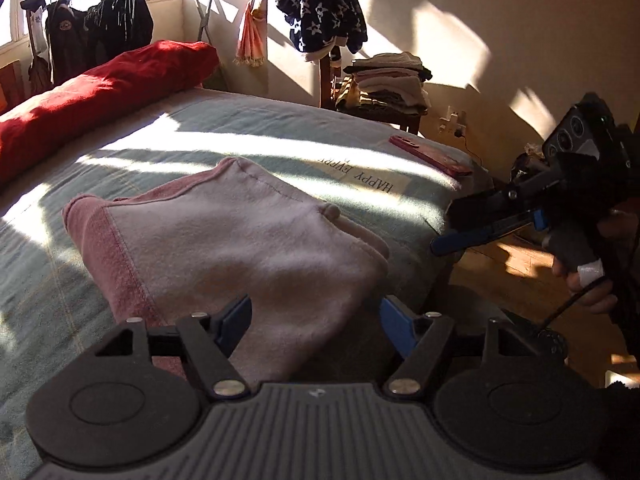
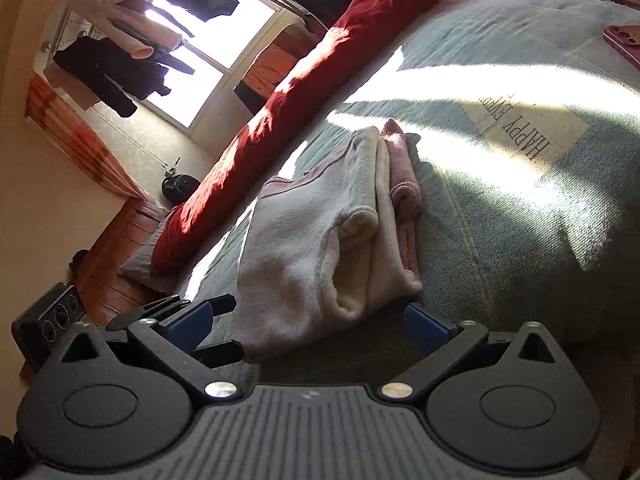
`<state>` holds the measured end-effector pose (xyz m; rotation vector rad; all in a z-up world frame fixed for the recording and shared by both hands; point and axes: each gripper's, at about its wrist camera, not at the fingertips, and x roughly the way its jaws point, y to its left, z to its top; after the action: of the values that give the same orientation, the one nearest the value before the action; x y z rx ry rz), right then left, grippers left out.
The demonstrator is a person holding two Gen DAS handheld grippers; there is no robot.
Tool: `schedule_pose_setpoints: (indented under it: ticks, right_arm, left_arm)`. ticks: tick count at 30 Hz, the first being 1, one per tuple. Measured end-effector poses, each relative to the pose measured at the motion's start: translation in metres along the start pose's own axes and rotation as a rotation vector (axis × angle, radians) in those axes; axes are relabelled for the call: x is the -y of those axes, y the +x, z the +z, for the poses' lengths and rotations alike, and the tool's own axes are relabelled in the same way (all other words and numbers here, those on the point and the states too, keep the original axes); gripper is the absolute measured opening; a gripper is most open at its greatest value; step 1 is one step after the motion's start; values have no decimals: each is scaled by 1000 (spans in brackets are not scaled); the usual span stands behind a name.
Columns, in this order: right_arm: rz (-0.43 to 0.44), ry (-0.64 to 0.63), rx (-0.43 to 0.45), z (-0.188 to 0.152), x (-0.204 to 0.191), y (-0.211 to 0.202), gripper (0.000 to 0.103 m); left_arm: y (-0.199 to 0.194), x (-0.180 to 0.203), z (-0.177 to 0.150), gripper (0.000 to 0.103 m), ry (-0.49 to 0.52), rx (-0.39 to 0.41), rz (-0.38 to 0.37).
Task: Fold clothes
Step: 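Open the left tool and release the folded side, then lower the right tool and close it on the sweater's other side edge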
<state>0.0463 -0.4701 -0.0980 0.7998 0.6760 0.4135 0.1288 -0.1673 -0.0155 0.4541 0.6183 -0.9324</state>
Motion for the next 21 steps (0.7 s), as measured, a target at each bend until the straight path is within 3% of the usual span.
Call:
schedule_pose_setpoints:
  ticks: [8,12,17,21]
  right_arm:
    - [-54,18,8,-11,6,-24,103]
    - [-44,32,11,-9,7,-30,103]
    - [0,35,4,3,4,-27,103]
    - [62,29,-47,22,-1,-1,103]
  left_arm:
    - [52,58,0,74,387,1,127]
    - [70,68,-2,74,521,3,190]
    - [49,55,8,75,455,77,208]
    - [39,34,14,75,400,102,248]
